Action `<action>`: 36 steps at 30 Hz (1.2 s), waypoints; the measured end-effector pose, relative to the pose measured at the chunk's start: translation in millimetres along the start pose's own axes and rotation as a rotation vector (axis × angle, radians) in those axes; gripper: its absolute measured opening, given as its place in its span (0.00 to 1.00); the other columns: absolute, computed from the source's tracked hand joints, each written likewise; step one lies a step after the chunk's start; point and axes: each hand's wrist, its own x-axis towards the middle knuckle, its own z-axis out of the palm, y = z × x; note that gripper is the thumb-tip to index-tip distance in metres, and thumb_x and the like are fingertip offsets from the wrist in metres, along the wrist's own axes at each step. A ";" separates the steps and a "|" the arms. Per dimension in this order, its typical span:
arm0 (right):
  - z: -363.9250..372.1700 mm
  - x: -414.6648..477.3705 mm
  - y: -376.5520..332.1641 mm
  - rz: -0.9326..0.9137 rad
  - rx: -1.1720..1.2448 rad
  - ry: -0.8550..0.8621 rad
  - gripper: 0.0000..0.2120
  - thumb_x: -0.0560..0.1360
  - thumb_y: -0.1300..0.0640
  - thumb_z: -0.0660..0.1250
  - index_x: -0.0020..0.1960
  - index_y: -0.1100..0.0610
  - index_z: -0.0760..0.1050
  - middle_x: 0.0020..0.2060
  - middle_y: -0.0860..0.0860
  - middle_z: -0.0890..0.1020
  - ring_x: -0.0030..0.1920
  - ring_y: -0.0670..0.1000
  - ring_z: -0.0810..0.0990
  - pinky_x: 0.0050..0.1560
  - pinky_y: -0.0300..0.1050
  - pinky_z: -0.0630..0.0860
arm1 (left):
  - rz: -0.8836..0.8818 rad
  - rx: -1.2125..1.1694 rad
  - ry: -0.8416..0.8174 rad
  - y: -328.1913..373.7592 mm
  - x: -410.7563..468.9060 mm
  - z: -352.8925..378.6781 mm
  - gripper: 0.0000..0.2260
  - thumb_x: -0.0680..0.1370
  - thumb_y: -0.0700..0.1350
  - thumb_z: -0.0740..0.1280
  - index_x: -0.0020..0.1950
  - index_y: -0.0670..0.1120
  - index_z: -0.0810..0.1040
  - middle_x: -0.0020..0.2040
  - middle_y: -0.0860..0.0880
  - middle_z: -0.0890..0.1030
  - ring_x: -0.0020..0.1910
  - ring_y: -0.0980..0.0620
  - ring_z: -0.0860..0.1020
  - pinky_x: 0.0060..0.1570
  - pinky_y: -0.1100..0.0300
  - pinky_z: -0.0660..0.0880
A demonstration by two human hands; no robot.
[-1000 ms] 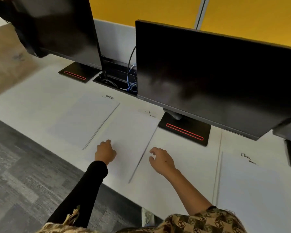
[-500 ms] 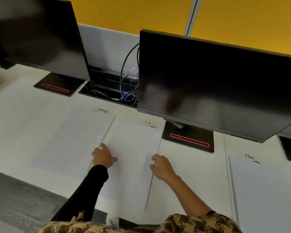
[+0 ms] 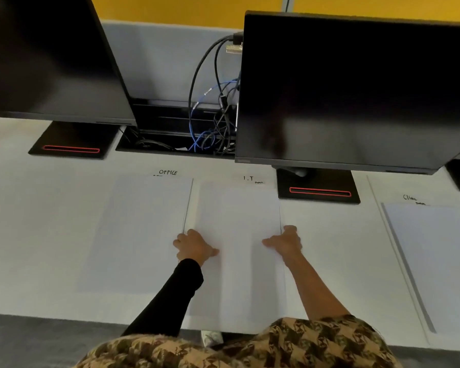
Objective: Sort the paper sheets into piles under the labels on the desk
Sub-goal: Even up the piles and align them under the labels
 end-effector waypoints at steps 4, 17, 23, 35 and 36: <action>10.9 -6.4 -9.4 0.059 -0.189 0.059 0.33 0.69 0.55 0.73 0.67 0.62 0.62 0.64 0.61 0.68 0.64 0.60 0.69 0.64 0.51 0.70 | 0.009 -0.093 0.001 2.5 -5.1 1.7 0.34 0.69 0.51 0.75 0.66 0.38 0.63 0.64 0.40 0.66 0.62 0.42 0.72 0.60 0.55 0.72; 1.3 -30.1 3.0 -0.342 0.286 0.053 0.07 0.78 0.65 0.59 0.53 0.56 0.63 0.51 0.56 0.74 0.46 0.53 0.75 0.44 0.42 0.72 | 0.140 -0.970 -0.121 -4.6 -30.1 -6.7 0.16 0.70 0.27 0.67 0.54 0.42 0.76 0.56 0.39 0.80 0.49 0.44 0.77 0.54 0.51 0.76; -38.3 -73.2 -22.8 -0.626 0.573 0.224 0.11 0.78 0.63 0.60 0.61 0.57 0.69 0.47 0.45 0.77 0.49 0.47 0.78 0.47 0.35 0.75 | 0.438 -1.217 -0.069 12.1 -71.7 -46.8 0.15 0.71 0.30 0.69 0.50 0.48 0.78 0.49 0.47 0.83 0.46 0.47 0.82 0.44 0.56 0.79; -58.7 -102.9 -39.9 -0.781 0.761 0.298 0.15 0.75 0.60 0.67 0.58 0.49 0.67 0.48 0.43 0.76 0.48 0.43 0.77 0.38 0.26 0.77 | 0.715 -1.165 0.081 40.3 -93.5 -81.0 0.22 0.58 0.52 0.77 0.50 0.57 0.75 0.47 0.55 0.82 0.47 0.58 0.81 0.40 0.66 0.76; -60.9 -102.1 -40.8 -0.785 0.755 0.304 0.17 0.74 0.59 0.68 0.59 0.50 0.67 0.48 0.44 0.76 0.48 0.43 0.77 0.38 0.26 0.77 | 0.714 -1.180 0.090 40.5 -94.3 -84.2 0.21 0.60 0.49 0.78 0.49 0.57 0.76 0.46 0.55 0.82 0.45 0.60 0.81 0.40 0.66 0.76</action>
